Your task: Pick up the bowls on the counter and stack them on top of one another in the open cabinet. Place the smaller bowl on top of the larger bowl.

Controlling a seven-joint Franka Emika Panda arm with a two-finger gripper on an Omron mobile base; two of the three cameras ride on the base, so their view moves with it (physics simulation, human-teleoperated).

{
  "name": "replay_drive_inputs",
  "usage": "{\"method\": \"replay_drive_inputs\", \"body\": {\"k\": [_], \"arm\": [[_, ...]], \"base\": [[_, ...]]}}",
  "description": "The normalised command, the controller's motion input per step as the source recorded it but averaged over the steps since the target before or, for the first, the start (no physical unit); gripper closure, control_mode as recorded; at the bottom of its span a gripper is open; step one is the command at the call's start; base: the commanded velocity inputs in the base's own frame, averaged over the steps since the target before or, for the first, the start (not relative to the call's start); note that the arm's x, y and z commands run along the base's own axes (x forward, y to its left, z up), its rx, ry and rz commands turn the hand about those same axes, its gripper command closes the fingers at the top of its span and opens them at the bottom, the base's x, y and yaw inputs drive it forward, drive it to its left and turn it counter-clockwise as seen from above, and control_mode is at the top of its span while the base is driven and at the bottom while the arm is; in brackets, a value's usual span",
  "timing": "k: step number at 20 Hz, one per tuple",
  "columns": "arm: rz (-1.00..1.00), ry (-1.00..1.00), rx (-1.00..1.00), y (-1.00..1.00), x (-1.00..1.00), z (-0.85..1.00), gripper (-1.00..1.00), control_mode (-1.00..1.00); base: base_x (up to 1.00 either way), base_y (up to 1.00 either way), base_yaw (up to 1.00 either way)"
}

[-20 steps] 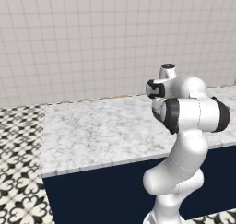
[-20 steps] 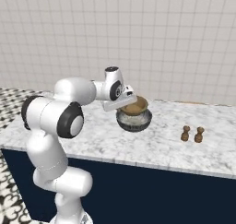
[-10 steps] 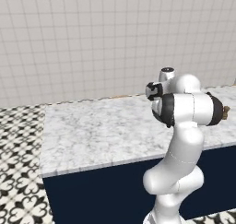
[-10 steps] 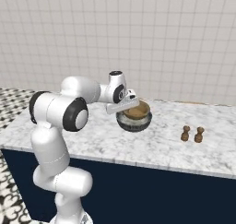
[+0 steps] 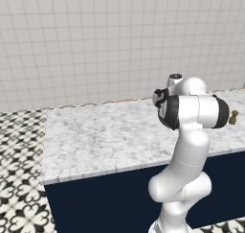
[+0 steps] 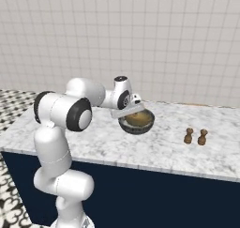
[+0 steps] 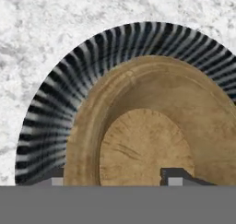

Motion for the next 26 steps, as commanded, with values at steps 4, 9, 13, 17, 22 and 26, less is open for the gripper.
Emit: {"method": "replay_drive_inputs", "body": {"k": [4,9,13,17,22,26], "arm": [[0.00,-0.11,0.01,0.01,-0.23,0.25,-1.00,-1.00],[0.00,-0.15,0.01,-0.01,-0.15,0.07,-1.00,-1.00],[0.12,-0.04,0.00,0.00,-0.22,-0.13,-1.00,-1.00],[0.16,-0.02,0.00,0.01,-0.05,-0.04,-1.00,-1.00],[0.14,0.00,-0.02,0.13,0.17,-0.20,-1.00,-1.00],[0.08,0.00,-0.06,0.00,0.13,-0.23,-1.00,-1.00]], "base": [[0.00,0.00,0.00],[0.00,0.00,0.00],[0.00,0.00,0.00],[0.00,0.00,0.00],[0.00,0.00,0.00],[0.00,0.00,0.00]]}}
